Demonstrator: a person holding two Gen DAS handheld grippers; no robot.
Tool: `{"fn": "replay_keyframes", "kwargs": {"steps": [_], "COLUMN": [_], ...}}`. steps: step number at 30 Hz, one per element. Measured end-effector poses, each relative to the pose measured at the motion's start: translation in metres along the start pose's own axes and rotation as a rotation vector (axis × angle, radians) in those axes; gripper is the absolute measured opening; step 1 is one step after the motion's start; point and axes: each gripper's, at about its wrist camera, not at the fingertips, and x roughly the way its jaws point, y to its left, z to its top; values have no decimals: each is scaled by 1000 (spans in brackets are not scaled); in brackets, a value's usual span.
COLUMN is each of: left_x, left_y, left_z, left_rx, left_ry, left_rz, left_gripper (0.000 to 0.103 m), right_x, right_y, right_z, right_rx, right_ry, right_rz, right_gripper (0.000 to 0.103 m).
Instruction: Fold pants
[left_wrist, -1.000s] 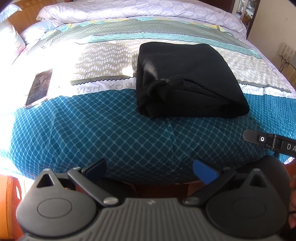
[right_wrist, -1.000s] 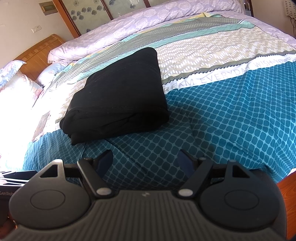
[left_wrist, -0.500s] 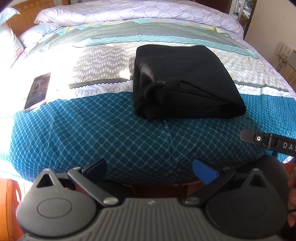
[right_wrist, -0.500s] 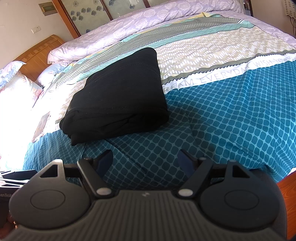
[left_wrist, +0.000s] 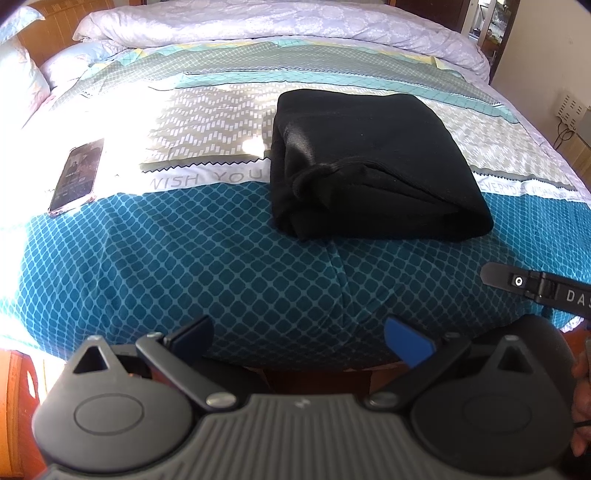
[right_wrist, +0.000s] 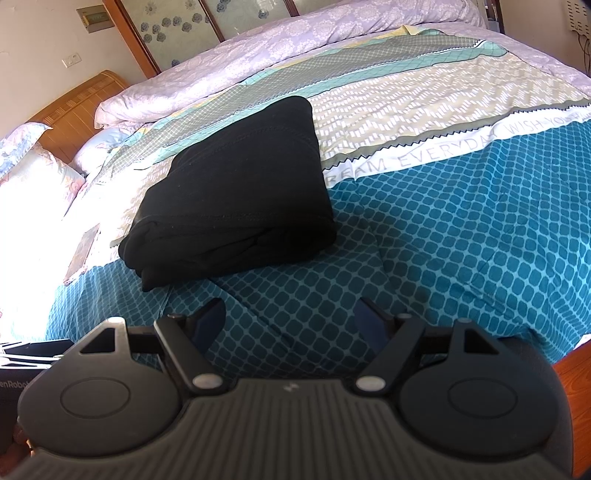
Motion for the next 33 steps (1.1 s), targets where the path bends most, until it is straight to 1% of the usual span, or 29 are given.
{"fn": "replay_keyframes", "kwargs": {"steps": [16,33], "left_x": [2,1], "left_y": [2,4], "left_z": [0,1], "left_rx": [-17,-25], "left_ry": [2,-2], "left_rz": [-2,3], "left_gripper": [102,102], "right_x": [-1,-1], "right_y": [2,3], "right_z": [0,1], "right_rx": [-14,-2], "right_ry": [-7,-7], "right_rz": [-2,2], "right_gripper": [79,78]}}
